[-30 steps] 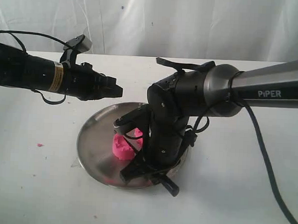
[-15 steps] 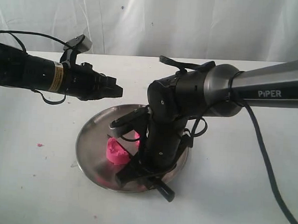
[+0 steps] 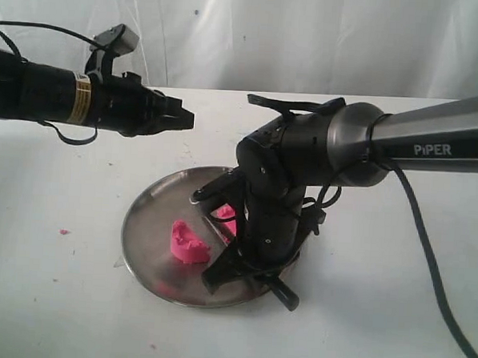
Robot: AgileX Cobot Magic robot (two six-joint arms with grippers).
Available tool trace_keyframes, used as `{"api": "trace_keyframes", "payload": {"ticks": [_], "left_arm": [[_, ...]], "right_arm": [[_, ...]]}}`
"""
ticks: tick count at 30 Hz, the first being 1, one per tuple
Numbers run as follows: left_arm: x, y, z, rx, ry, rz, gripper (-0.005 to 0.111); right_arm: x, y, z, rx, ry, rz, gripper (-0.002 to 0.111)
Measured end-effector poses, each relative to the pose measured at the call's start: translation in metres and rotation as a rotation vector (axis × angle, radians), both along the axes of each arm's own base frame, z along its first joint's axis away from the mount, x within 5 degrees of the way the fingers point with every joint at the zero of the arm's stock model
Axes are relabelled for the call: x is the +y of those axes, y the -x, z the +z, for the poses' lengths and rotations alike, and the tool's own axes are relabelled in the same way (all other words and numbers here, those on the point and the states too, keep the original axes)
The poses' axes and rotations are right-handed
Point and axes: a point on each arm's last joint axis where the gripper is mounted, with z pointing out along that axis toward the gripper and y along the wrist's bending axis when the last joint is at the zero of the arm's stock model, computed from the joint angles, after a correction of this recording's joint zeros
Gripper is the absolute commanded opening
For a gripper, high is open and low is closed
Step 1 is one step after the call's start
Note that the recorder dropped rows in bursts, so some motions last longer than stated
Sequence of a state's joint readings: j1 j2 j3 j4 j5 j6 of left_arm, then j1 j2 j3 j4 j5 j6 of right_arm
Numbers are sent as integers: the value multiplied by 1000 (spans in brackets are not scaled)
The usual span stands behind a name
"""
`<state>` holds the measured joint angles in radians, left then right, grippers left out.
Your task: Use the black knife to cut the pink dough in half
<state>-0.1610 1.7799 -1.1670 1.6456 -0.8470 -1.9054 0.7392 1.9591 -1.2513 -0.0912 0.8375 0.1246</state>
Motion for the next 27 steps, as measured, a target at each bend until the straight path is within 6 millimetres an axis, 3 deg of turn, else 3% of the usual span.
{"api": "trace_keyframes", "payload": {"ticks": [14, 27], "left_arm": [[4, 25, 63, -168, 24, 3, 0], [9, 44, 97, -265, 13, 15, 0]], "right_arm": [[-3, -4, 4, -55, 15, -34, 0], [-5, 4, 73, -220, -230, -109, 0]]}}
